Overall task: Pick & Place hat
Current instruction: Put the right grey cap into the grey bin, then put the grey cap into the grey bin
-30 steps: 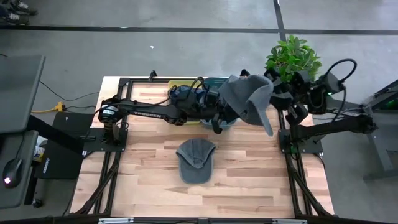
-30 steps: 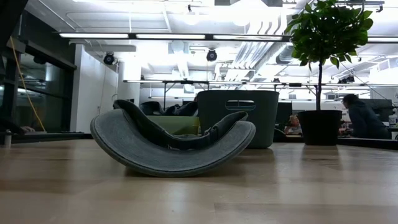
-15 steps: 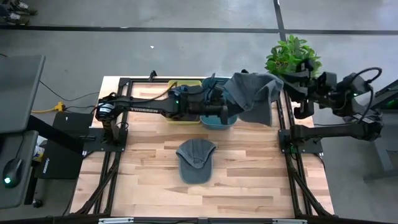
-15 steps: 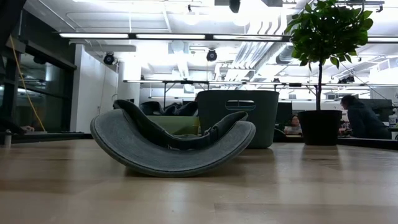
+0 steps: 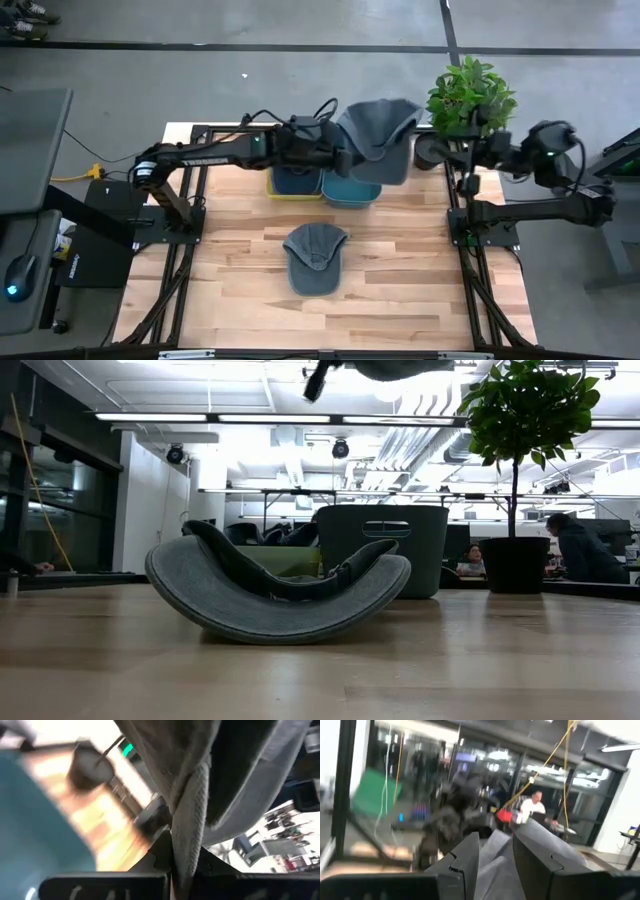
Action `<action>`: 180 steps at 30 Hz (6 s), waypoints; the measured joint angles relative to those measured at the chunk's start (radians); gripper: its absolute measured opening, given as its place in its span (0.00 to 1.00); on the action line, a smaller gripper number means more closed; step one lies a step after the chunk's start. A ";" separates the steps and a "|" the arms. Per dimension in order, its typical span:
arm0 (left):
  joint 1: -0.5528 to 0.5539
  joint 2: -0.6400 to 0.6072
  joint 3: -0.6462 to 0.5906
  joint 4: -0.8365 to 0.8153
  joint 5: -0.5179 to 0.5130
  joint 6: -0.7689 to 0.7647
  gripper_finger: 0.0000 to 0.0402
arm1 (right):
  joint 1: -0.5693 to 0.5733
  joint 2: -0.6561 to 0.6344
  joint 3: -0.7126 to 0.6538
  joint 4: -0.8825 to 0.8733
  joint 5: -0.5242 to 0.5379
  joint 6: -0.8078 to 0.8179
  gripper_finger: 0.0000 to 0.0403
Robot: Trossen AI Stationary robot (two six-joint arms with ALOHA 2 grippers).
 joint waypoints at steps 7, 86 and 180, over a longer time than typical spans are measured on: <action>0.052 -0.024 -0.003 -0.138 0.040 -0.076 0.01 | 0.049 0.085 0.000 -0.131 -0.017 -0.224 0.28; 0.225 -0.022 -0.003 -0.213 0.432 -0.145 0.09 | 0.386 0.600 -0.002 -0.178 0.947 -0.608 0.01; 0.606 -0.038 -0.280 -0.011 0.887 0.264 0.63 | -0.021 0.751 -0.001 -0.395 0.120 -0.440 0.41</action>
